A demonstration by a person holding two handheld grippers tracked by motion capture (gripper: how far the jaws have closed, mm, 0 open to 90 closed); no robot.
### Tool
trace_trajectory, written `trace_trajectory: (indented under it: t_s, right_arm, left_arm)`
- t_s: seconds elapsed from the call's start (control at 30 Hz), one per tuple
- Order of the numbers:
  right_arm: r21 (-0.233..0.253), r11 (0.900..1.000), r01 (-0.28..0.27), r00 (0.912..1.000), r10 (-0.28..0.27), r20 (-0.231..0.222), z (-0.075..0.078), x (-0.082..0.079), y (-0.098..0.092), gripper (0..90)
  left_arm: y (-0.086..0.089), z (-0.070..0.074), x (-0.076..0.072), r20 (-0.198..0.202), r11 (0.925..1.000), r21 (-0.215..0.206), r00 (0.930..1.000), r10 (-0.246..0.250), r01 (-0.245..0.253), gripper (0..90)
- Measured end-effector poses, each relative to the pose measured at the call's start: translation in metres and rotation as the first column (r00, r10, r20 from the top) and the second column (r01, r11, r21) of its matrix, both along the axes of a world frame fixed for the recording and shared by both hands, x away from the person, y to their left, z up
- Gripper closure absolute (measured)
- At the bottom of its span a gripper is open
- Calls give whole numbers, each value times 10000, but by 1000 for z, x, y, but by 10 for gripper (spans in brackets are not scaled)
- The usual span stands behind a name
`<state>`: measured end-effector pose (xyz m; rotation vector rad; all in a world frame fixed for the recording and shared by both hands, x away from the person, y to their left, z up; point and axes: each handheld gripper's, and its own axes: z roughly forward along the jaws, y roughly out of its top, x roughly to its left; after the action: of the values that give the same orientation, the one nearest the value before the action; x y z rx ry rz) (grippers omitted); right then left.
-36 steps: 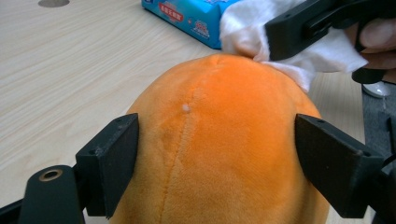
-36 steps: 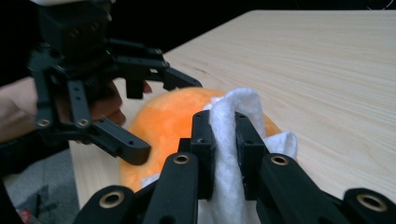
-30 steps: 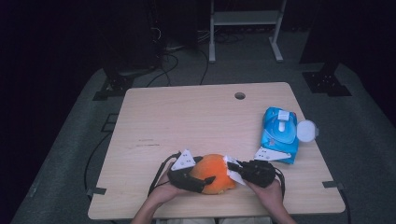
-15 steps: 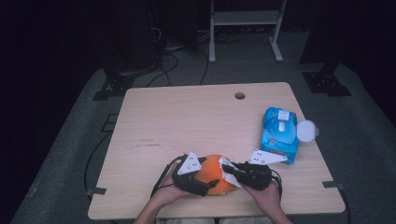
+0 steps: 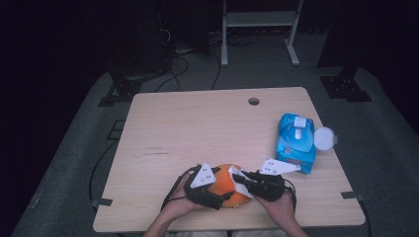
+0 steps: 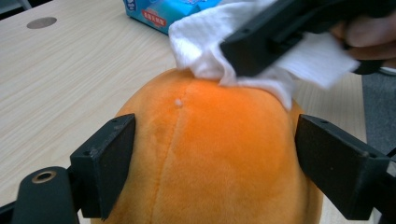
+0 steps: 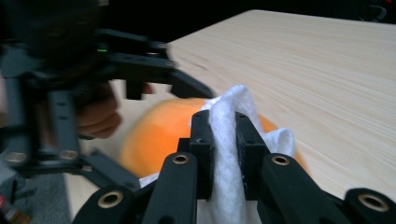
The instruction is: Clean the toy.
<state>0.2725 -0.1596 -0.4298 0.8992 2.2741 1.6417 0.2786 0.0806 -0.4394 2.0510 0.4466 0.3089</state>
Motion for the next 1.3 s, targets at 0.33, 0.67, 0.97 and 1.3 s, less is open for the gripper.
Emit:
trace_trajectory:
  t_s: [0.33,0.67,0.97,1.3]
  right_arm:
    - [-227,9997,3,10000,0,92,-1,-1,0,798]
    - [217,9998,-8,10000,6,96,1,-2,-2,791]
    - [132,9996,264,9995,-262,-197,-3,4,-11,795]
    - [-12,10000,-66,9996,67,262,2,1,-8,800]
  left_arm:
    - [5,7,2,-143,9999,-68,9999,-78,77,121]
    - [-2,7,-1,-90,9996,-12,9995,296,-296,186]
    - [10,6,6,-717,9980,-437,9966,417,-449,179]
    - [10,16,4,-597,9975,-580,9976,360,-394,137]
